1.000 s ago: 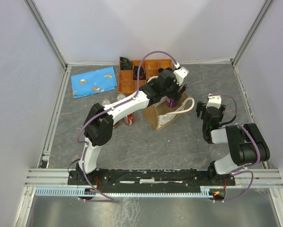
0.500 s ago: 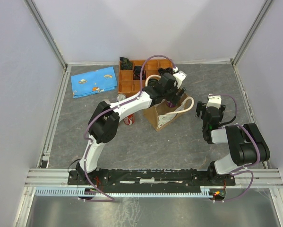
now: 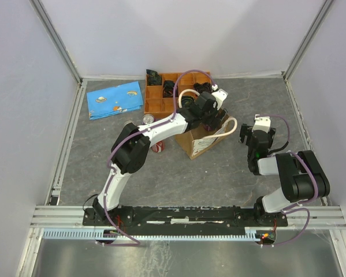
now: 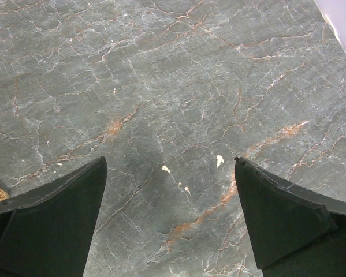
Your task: Take the beverage out of the canvas bag
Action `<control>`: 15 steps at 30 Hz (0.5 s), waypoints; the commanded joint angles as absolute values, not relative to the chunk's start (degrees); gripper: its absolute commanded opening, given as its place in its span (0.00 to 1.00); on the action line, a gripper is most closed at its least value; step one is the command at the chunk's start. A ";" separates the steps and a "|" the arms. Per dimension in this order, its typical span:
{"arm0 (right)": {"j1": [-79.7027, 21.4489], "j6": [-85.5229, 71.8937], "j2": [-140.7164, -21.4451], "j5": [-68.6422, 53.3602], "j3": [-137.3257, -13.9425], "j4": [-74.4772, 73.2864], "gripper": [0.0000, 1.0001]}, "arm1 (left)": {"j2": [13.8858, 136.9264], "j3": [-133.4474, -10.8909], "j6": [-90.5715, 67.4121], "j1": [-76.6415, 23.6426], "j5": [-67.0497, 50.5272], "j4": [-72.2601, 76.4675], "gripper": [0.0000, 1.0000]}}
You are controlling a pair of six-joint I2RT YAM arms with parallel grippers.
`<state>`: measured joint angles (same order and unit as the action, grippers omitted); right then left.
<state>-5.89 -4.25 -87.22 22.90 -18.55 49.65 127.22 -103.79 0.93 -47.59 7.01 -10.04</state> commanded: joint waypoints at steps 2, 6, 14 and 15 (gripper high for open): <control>-5.79 -4.53 -86.67 22.58 -20.04 51.51 0.99 | 126.88 -101.69 -0.53 -47.15 7.18 -1.25 0.85; -5.75 -4.57 -86.70 22.59 -20.08 51.51 0.99 | 127.30 -100.96 -1.06 -47.17 6.14 -0.96 0.48; -5.75 -4.52 -86.66 22.59 -20.04 51.50 0.99 | 125.95 -98.58 -2.12 -47.26 5.27 -1.26 0.03; -5.79 -4.54 -86.66 22.54 -20.04 51.50 0.99 | 125.50 -98.75 -1.92 -47.29 5.32 -1.31 0.03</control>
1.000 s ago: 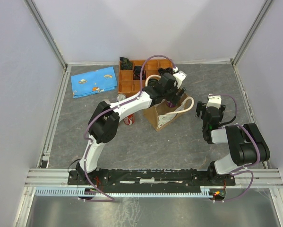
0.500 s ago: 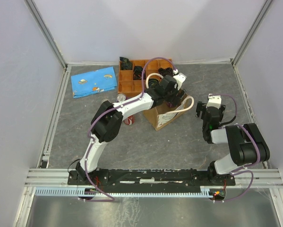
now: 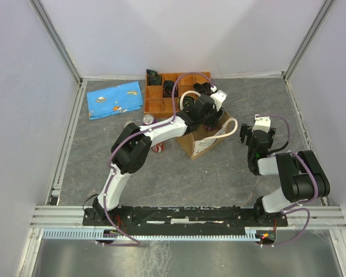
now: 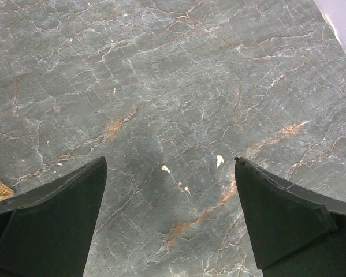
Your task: Take the beverage out of the canvas bag
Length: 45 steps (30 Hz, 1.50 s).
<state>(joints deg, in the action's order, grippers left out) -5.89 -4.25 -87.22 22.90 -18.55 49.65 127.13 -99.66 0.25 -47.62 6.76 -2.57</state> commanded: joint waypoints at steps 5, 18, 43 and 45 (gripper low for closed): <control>-5.74 -4.52 -86.67 22.59 -20.04 51.50 0.99 | 122.74 -100.65 0.18 -47.45 5.57 -1.15 0.03; -5.76 -4.56 -86.73 22.59 -20.04 51.50 0.99 | 115.52 -108.44 5.78 -47.48 7.25 -1.53 0.03; -5.73 -4.63 -86.63 22.52 -20.04 51.33 0.99 | 76.79 -81.30 5.62 -51.37 20.94 -4.89 0.03; -5.75 -4.95 -86.41 22.17 -20.13 50.82 0.99 | 73.06 -77.98 4.92 -52.30 23.29 -6.39 0.03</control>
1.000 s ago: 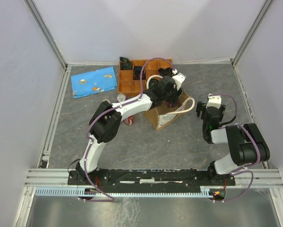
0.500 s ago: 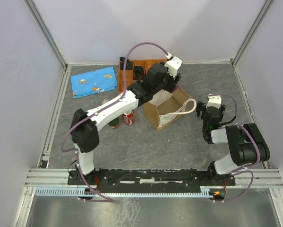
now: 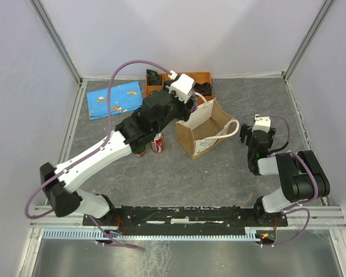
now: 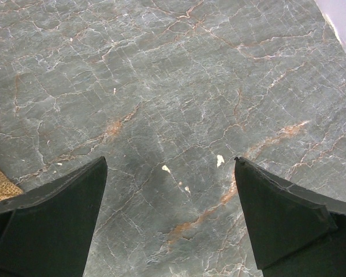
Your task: Take the beverage out of the canvas bag
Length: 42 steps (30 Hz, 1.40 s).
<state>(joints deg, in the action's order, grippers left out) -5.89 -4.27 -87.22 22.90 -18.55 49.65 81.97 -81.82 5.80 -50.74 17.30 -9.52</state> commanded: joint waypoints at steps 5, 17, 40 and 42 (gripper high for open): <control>-5.72 -4.57 -86.62 22.41 -20.02 51.40 0.99 | 64.63 -69.37 2.14 -54.48 29.69 -10.32 0.03; -5.77 -4.55 -86.64 22.50 -20.04 51.39 0.99 | 48.38 -43.35 -8.33 -55.01 30.37 -8.32 0.03; -5.72 -4.57 -86.59 22.50 -19.99 51.46 0.99 | 51.39 -29.33 -20.73 -54.95 36.30 -7.82 0.04; -5.80 -4.51 -86.63 22.50 -20.04 51.42 0.99 | 52.41 -28.30 -20.82 -54.91 36.54 -6.67 0.04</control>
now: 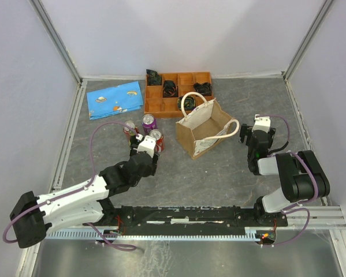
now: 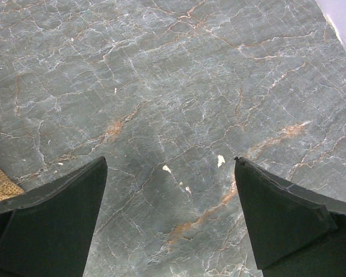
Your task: Take the beverage out of the canvas bag
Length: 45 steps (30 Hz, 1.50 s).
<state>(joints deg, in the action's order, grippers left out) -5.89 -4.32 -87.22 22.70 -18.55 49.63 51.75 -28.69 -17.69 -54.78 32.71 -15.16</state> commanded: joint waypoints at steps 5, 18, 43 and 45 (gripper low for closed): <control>-5.79 -4.45 -86.59 22.49 -20.04 51.46 0.99 | 55.10 -28.00 -21.58 -54.58 36.14 -4.67 0.05; -5.77 -4.54 -86.62 22.50 -20.04 51.42 0.99 | 53.41 -28.07 -31.02 -54.53 35.29 -13.93 0.16; -5.78 -4.57 -86.59 22.49 -20.03 51.41 0.99 | 47.08 -33.62 -28.81 -54.67 40.25 -16.28 0.99; -5.76 -4.53 -86.59 22.50 -20.04 51.42 0.99 | 46.96 -35.60 -24.85 -54.62 41.37 -14.60 0.99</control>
<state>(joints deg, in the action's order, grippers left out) -5.89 -4.32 -87.22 22.70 -18.55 49.65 48.75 -29.87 -30.39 -54.61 36.67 -18.46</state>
